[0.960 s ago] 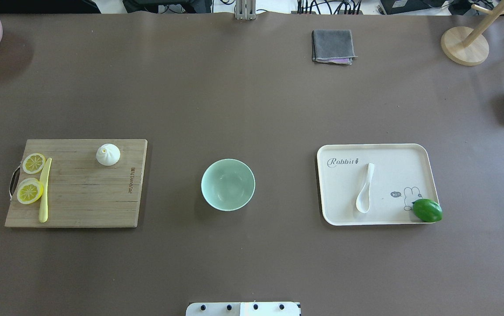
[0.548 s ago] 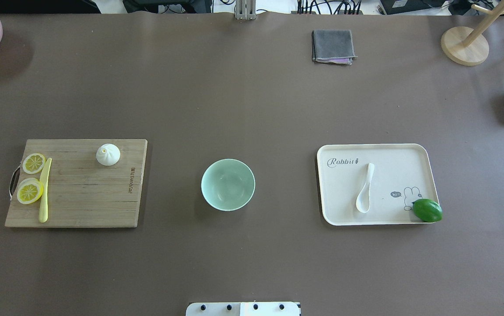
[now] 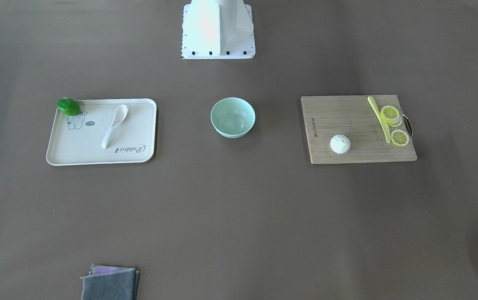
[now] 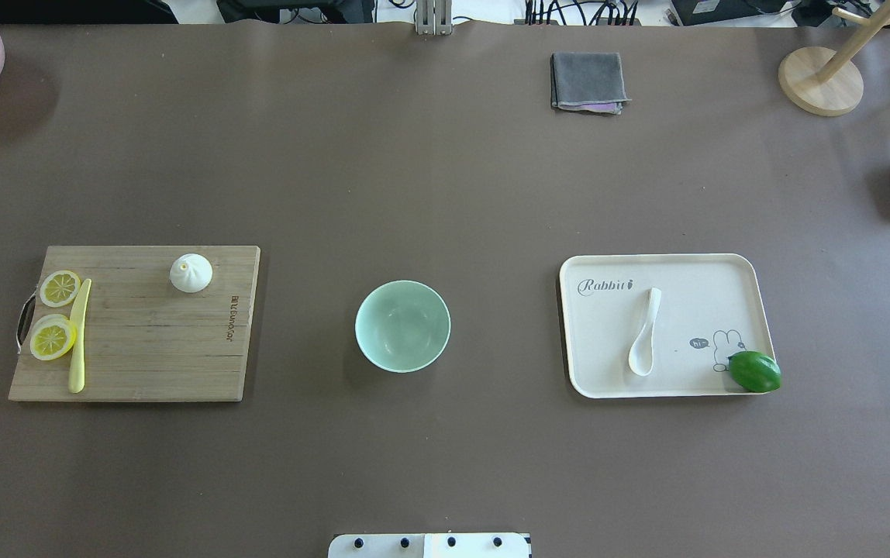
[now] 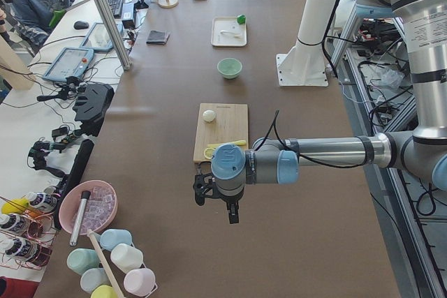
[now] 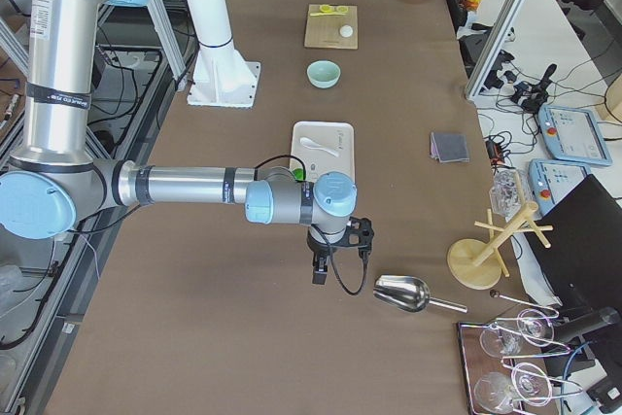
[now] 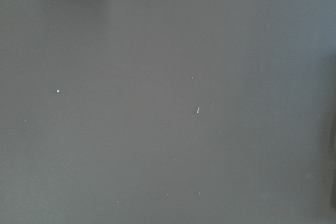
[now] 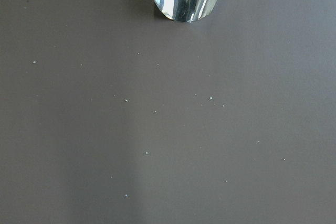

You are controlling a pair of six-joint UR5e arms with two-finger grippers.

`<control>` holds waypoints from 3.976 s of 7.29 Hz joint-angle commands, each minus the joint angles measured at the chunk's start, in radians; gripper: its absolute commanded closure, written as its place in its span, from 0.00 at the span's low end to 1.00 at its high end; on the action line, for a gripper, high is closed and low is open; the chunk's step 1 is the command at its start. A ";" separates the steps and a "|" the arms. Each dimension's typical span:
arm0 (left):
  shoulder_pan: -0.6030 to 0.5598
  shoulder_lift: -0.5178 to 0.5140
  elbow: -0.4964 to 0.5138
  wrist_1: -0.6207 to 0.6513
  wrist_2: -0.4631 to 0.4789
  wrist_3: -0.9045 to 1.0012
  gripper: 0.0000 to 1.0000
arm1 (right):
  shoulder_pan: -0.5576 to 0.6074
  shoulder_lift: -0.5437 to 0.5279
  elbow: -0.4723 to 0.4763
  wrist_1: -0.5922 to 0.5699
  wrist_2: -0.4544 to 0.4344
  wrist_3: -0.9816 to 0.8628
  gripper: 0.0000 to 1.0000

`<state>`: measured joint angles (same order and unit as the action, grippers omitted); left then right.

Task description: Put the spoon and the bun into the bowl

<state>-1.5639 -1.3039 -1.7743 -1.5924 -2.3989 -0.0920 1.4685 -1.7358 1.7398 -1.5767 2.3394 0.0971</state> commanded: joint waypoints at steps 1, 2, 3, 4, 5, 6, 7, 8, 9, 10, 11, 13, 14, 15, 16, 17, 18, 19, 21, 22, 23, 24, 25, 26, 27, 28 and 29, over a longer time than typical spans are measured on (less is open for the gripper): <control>0.004 -0.015 0.018 0.002 -0.031 -0.032 0.02 | -0.048 0.002 0.010 0.001 0.066 0.074 0.01; 0.004 -0.012 -0.005 0.005 -0.061 -0.035 0.02 | -0.089 0.027 0.029 0.001 0.081 0.152 0.01; 0.004 -0.017 -0.002 0.002 -0.060 -0.035 0.02 | -0.167 0.042 0.065 0.003 0.106 0.271 0.01; 0.004 -0.018 -0.002 0.002 -0.059 -0.037 0.02 | -0.256 0.117 0.087 0.003 0.109 0.400 0.01; 0.004 -0.017 -0.002 0.003 -0.059 -0.037 0.02 | -0.331 0.189 0.099 0.003 0.106 0.543 0.01; 0.004 -0.017 0.007 0.003 -0.059 -0.038 0.02 | -0.415 0.247 0.110 0.003 0.086 0.700 0.01; 0.004 -0.017 0.009 0.005 -0.057 -0.038 0.02 | -0.489 0.306 0.118 0.003 0.055 0.833 0.01; 0.004 -0.017 0.009 0.005 -0.057 -0.038 0.02 | -0.566 0.347 0.130 0.003 -0.001 0.955 0.01; 0.004 -0.018 0.007 0.005 -0.057 -0.038 0.02 | -0.621 0.364 0.135 0.003 -0.035 1.017 0.01; 0.005 -0.018 0.007 0.005 -0.057 -0.038 0.02 | -0.664 0.372 0.133 0.003 -0.073 1.041 0.01; 0.004 -0.018 0.007 0.005 -0.057 -0.038 0.02 | -0.700 0.399 0.112 0.003 -0.092 1.043 0.01; 0.004 -0.023 0.009 0.005 -0.057 -0.038 0.02 | -0.729 0.413 0.036 0.102 -0.124 1.062 0.01; 0.004 -0.025 0.007 0.005 -0.057 -0.038 0.02 | -0.729 0.413 -0.021 0.204 -0.124 1.152 0.01; 0.005 -0.025 0.006 0.005 -0.057 -0.038 0.02 | -0.731 0.407 -0.032 0.239 -0.123 1.177 0.01; 0.005 -0.028 0.006 0.005 -0.057 -0.038 0.02 | -0.737 0.410 -0.045 0.239 -0.124 1.176 0.02; 0.004 -0.028 0.001 0.005 -0.057 -0.038 0.02 | -0.744 0.412 -0.057 0.239 -0.124 1.176 0.07; 0.004 -0.028 0.001 0.005 -0.057 -0.038 0.02 | -0.746 0.413 -0.057 0.239 -0.124 1.178 0.31; 0.005 -0.028 0.004 0.005 -0.057 -0.038 0.02 | -0.747 0.412 -0.057 0.239 -0.123 1.179 0.60; 0.005 -0.026 0.003 0.005 -0.057 -0.038 0.02 | -0.749 0.412 -0.056 0.239 -0.121 1.181 1.00; 0.005 -0.028 0.003 0.005 -0.059 -0.040 0.02 | -0.749 0.413 -0.051 0.239 -0.118 1.182 1.00; 0.007 -0.028 0.000 0.005 -0.060 -0.041 0.02 | -0.749 0.415 -0.042 0.239 -0.115 1.182 1.00; 0.008 -0.031 -0.011 0.000 -0.069 -0.101 0.02 | -0.748 0.423 -0.031 0.233 -0.112 1.184 1.00; 0.077 -0.081 -0.042 0.005 -0.066 -0.191 0.02 | -0.749 0.433 -0.023 0.231 -0.114 1.228 1.00; 0.135 -0.106 -0.053 0.003 -0.059 -0.248 0.02 | -0.749 0.456 -0.017 0.230 -0.115 1.274 1.00; 0.174 -0.120 -0.050 -0.001 -0.057 -0.256 0.02 | -0.755 0.491 -0.013 0.230 -0.118 1.346 1.00; 0.249 -0.144 -0.056 -0.004 -0.055 -0.329 0.02 | -0.764 0.521 0.001 0.222 -0.123 1.409 1.00; 0.333 -0.199 -0.057 -0.015 -0.034 -0.445 0.02 | -0.781 0.539 0.012 0.222 -0.130 1.441 1.00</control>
<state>-1.3290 -1.4492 -1.8277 -1.5978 -2.4502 -0.4195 0.7043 -1.2269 1.7375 -1.3517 2.2170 1.4793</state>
